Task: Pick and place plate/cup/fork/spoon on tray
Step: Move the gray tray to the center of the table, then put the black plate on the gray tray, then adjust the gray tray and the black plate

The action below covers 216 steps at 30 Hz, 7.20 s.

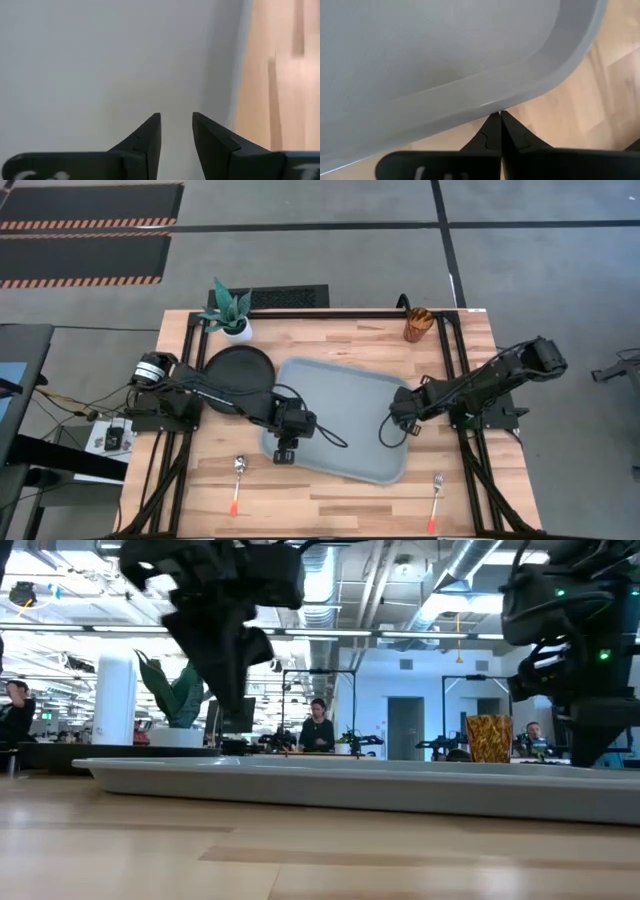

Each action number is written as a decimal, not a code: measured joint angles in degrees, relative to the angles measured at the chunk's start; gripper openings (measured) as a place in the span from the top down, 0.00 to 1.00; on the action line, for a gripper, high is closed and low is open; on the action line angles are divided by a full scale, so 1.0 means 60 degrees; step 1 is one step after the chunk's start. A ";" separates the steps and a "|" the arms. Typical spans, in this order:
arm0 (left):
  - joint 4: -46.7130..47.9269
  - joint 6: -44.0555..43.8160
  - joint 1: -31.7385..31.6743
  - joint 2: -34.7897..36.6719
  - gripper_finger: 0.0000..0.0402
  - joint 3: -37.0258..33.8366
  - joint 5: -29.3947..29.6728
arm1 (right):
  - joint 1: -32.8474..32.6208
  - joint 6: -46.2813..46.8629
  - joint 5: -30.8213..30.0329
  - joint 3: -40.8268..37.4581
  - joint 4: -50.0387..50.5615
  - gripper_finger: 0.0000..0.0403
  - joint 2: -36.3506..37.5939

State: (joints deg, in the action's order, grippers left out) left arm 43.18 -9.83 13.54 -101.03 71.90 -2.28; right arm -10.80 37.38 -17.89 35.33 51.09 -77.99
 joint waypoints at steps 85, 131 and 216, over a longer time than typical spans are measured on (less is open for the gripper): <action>0.2763 -0.2746 0.0243 0.2779 0.99 -0.2506 0.4245 | 0.0002 -0.5049 -0.0707 -0.1388 -0.9827 0.99 0.1401; -0.4675 0.0966 0.0083 -0.1319 1.00 0.0142 0.2146 | -0.1513 -0.3951 -0.2325 -0.1384 -0.7352 0.99 0.3503; -0.4310 -0.5055 0.0852 0.7897 1.00 -0.9293 0.4105 | 0.3291 0.1043 0.0233 -0.0525 -0.2118 0.99 0.0013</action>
State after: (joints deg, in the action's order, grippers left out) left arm 17.32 -40.16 18.65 -53.65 16.14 22.35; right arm 8.95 43.63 -16.49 32.18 38.39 -77.91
